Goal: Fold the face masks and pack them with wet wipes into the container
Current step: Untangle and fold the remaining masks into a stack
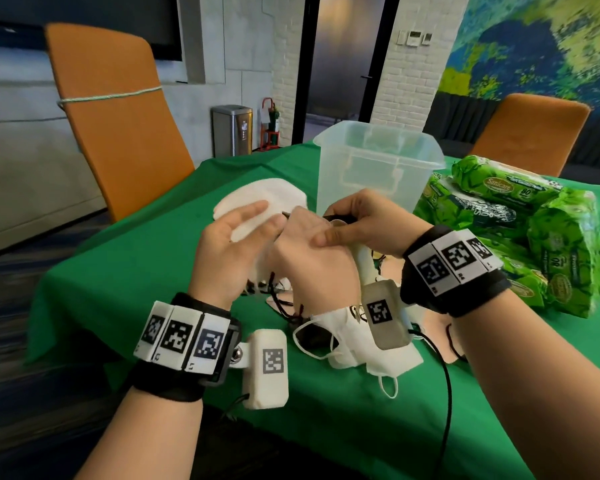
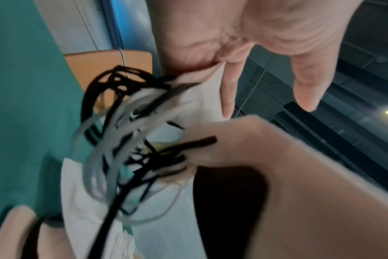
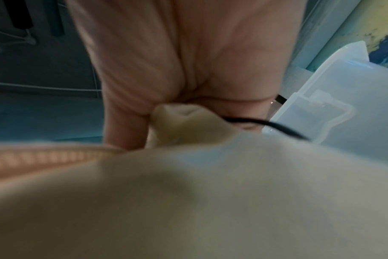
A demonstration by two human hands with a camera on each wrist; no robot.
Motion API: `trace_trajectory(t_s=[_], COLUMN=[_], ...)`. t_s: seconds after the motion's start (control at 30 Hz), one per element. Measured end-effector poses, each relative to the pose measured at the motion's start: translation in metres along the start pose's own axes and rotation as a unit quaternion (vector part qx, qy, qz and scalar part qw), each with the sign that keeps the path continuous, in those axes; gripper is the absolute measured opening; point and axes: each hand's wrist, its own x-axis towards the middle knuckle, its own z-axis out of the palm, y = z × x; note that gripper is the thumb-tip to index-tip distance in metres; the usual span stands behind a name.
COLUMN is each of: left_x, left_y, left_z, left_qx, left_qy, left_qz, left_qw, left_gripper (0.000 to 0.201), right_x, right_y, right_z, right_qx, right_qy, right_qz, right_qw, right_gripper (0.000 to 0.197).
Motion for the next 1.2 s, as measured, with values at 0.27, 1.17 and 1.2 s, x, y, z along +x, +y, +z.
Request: trace_trajectory(t_s=[0.27, 1.17, 1.2], left_x=[-0.007, -0.001, 0.0], left_y=[-0.004, -0.026, -0.026], left_z=[0.01, 0.001, 0.0], left_qx=[-0.009, 0.097, 0.104], left_qy=[-0.063, 0.083, 0.085], left_qz=[-0.01, 0.037, 0.037], left_qw=[0.998, 0.991, 0.99], left_gripper=[0.043, 0.03, 0.029], right_x=[0.0, -0.002, -0.003], right_y=[0.003, 0.011, 0.01], right_z=[0.001, -0.024, -0.025], right_qx=[0.038, 0.08, 0.082], right_qy=[-0.032, 0.342, 0.351], right_qz=[-0.014, -0.014, -0.008], right_qw=[0.999, 0.936, 0.933], right_gripper=[0.018, 0.027, 0.026])
